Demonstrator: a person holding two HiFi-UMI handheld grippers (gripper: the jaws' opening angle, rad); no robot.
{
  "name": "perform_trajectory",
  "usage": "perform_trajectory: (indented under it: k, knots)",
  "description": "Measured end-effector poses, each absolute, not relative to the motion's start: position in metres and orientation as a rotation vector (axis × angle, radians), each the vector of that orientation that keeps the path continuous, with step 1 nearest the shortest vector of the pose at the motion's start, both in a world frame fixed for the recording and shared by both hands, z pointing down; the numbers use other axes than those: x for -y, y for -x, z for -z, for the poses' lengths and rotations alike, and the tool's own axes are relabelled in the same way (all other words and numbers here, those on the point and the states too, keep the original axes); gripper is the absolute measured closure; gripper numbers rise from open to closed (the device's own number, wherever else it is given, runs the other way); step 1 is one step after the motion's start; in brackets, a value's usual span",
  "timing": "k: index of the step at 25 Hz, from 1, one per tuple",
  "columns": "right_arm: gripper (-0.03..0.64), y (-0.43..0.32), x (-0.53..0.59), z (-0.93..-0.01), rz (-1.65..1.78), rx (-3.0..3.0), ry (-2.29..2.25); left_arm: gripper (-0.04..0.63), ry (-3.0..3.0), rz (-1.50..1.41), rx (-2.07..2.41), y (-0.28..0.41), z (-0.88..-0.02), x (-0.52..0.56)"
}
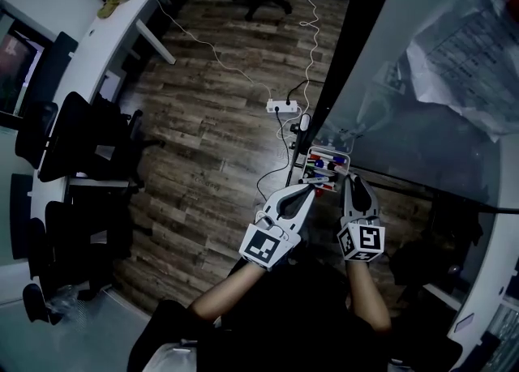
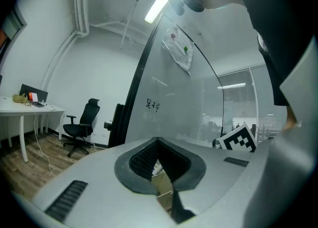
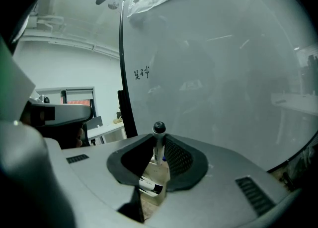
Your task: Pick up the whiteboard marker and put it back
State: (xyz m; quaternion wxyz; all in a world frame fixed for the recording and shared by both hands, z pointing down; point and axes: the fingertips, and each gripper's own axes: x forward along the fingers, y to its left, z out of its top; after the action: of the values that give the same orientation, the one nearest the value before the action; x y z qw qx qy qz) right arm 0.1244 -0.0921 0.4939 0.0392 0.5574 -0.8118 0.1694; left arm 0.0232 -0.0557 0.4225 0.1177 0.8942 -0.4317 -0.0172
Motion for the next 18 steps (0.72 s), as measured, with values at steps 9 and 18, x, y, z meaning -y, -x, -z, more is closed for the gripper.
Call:
perform_trajectory:
  k: [9, 18]
  knots:
    - [0.538, -0.125, 0.085, -0.472, -0.455, 2.511, -1.735, 0.588, -2.691, 0.073, 1.256, -0.025, -0.4, 0.052]
    - [0.538, -0.128, 0.072, -0.448, -0.375, 2.539, -1.776, 0.588, -2.729, 0.128, 1.252, -0.022, -0.381, 0.043]
